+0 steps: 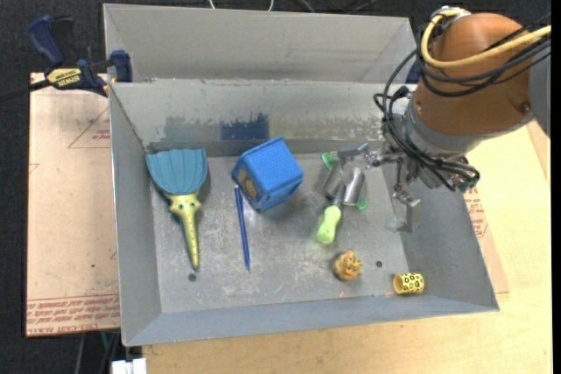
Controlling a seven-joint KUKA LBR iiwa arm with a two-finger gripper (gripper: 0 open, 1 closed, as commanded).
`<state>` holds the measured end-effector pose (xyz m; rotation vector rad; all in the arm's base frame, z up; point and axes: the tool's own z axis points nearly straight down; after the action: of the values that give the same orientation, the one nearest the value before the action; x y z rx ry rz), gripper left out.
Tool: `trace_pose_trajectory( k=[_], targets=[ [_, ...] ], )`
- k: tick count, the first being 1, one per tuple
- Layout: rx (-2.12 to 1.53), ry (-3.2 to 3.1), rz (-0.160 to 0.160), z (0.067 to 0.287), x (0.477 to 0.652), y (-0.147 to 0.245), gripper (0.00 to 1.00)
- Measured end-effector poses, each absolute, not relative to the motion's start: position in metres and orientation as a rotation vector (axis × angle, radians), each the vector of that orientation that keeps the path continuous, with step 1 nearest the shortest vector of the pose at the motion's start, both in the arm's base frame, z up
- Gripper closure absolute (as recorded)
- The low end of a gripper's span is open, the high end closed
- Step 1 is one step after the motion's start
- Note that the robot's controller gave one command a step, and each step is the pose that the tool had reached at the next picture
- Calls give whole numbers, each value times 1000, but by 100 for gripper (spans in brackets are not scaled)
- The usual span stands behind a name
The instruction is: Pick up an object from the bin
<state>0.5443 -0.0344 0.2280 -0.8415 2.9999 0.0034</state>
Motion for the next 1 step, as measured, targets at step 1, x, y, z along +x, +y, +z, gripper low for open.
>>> trace_pose_trajectory(
  k=[1],
  targets=[
    [-770,3013,3,193,539,-28,0]
  ],
)
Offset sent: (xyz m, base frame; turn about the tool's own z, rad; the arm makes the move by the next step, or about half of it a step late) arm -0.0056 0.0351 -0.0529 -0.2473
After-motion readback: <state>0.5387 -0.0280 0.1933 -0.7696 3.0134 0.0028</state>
